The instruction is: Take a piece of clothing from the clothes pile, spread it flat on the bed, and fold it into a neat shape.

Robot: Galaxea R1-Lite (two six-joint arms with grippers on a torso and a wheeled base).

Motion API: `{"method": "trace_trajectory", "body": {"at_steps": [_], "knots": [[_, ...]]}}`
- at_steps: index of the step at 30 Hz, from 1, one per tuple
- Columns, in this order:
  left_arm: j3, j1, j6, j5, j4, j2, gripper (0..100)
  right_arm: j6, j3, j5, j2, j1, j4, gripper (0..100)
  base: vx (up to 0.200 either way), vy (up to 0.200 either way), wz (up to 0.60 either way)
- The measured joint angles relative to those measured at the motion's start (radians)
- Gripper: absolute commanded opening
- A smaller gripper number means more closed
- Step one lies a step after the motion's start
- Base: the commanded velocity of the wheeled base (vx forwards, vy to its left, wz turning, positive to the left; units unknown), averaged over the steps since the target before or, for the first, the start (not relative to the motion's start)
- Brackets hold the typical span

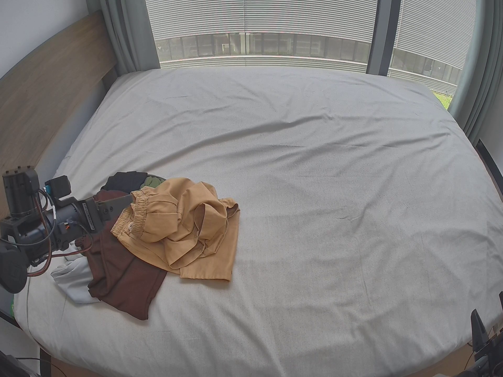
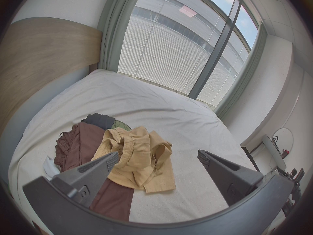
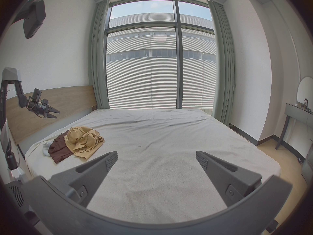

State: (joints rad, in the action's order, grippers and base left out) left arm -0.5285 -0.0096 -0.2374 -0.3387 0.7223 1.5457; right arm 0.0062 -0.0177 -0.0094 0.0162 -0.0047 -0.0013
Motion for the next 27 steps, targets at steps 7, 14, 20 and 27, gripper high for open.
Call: {"method": "trace_trajectory", "body": {"at_steps": [7, 14, 20, 27], "knots": [[-0.014, 0.02, -0.003, -0.032, 0.076, 0.114, 100, 0.0, 0.0, 0.0, 0.0, 0.0, 0.0, 100, 0.0, 0.0, 0.0], [-0.063, 0.037, -0.041, -0.068, 0.097, 0.203, 100, 0.0, 0.0, 0.0, 0.0, 0.0, 0.0, 100, 0.0, 0.0, 0.0], [-0.091, 0.051, -0.057, -0.113, 0.1, 0.247, 100, 0.0, 0.0, 0.0, 0.0, -0.001, 0.0, 100, 0.0, 0.0, 0.0], [-0.123, 0.059, -0.057, -0.121, 0.149, 0.311, 100, 0.0, 0.0, 0.0, 0.0, -0.001, 0.0, 100, 0.0, 0.0, 0.0]]}}
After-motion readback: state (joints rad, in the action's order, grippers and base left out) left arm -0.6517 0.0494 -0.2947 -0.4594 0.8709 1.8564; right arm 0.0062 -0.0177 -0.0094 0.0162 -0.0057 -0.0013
